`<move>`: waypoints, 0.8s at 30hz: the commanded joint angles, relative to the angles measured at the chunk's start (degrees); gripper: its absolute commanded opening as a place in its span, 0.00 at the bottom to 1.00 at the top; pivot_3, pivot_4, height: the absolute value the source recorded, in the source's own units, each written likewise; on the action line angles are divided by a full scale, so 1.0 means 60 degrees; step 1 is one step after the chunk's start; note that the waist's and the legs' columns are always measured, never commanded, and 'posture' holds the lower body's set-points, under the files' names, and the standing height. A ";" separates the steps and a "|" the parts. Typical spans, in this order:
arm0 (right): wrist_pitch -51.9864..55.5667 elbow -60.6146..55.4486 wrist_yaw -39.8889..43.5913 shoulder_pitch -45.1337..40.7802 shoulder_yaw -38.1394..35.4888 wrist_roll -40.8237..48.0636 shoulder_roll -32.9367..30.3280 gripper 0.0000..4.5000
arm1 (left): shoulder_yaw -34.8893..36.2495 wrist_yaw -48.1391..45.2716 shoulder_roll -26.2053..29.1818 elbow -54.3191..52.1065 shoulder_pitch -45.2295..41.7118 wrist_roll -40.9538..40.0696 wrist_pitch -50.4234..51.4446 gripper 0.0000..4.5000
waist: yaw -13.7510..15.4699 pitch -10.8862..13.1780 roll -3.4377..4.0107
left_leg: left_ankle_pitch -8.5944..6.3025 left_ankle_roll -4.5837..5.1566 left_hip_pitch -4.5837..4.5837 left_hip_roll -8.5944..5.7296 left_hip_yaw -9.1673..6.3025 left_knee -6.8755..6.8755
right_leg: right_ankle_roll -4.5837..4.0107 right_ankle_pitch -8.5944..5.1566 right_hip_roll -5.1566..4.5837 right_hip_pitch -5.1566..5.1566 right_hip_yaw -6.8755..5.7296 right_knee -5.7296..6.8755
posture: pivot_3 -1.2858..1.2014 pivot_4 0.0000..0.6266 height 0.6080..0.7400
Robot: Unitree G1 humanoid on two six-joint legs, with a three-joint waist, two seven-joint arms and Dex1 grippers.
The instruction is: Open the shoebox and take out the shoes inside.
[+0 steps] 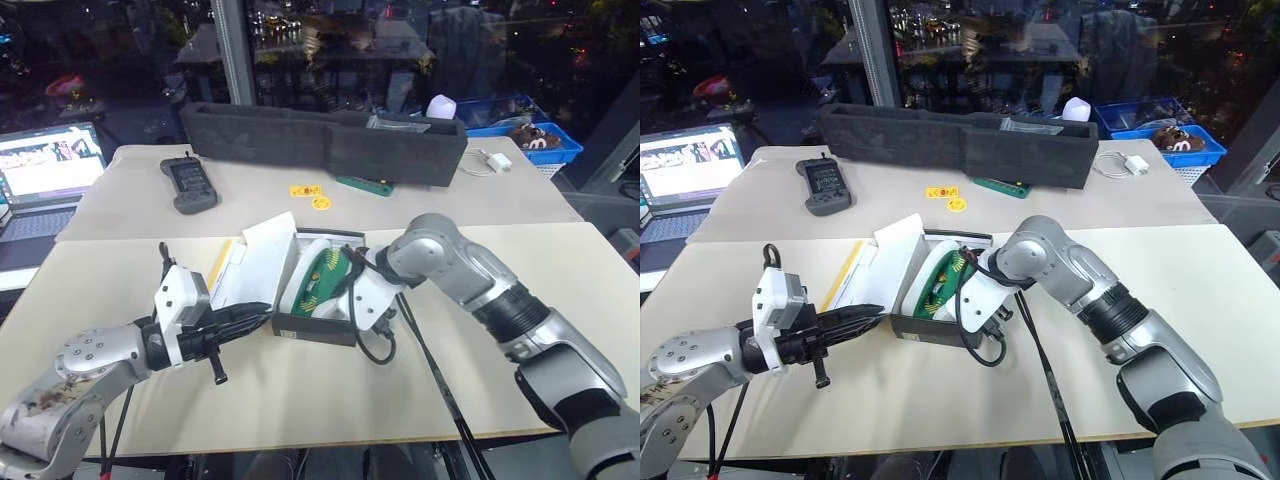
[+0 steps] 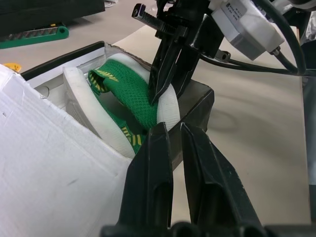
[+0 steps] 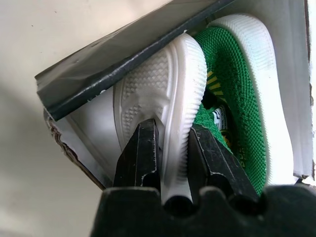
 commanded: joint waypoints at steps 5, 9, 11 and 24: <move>0.1729 -0.0970 -0.0844 -0.0155 -0.1787 0.1676 0.0598 0.08 | 0.0064 0.0110 -0.0003 -0.0099 -0.0119 -0.0023 -0.0123 0.11 | 0.0011 0.0006 -0.0002 | 0.0001 -0.0001 -0.0006 0.0000 -0.0001 -0.0007 | -0.0021 0.0020 -0.0001 -0.0012 0.0003 0.0002 | 0.52 0.24 0.96; 0.2562 -0.1243 -0.1097 0.0070 -0.2210 0.2015 0.0617 0.08 | -0.0011 0.0157 -0.0004 -0.0100 -0.0180 -0.0024 -0.0101 0.11 | 0.0056 0.0006 -0.0002 | 0.0001 -0.0001 -0.0006 -0.0001 -0.0002 -0.0006 | -0.0053 0.0037 0.0000 -0.0006 0.0000 0.0000 | 0.52 0.24 0.96; 0.2808 -0.1306 -0.1203 0.0284 -0.2322 0.2101 0.0544 0.08 | -0.0024 0.0127 0.0024 -0.0101 -0.0194 -0.0036 -0.0100 0.11 | 0.0068 0.0005 -0.0002 | 0.0001 -0.0001 -0.0006 -0.0001 -0.0002 -0.0007 | -0.0065 0.0030 -0.0001 -0.0005 0.0000 0.0000 | 0.52 0.24 0.96; 0.6892 -0.3167 -0.3132 0.0725 -0.5389 0.3290 -0.0508 0.08 | -0.0084 0.0153 0.0023 -0.0126 -0.0212 -0.0102 -0.0045 0.11 | 0.0139 0.0013 -0.0005 | 0.0001 -0.0001 -0.0026 -0.0004 -0.0002 -0.0010 | -0.0068 0.0029 -0.0023 -0.0017 -0.0005 -0.0008 | 0.52 0.24 0.96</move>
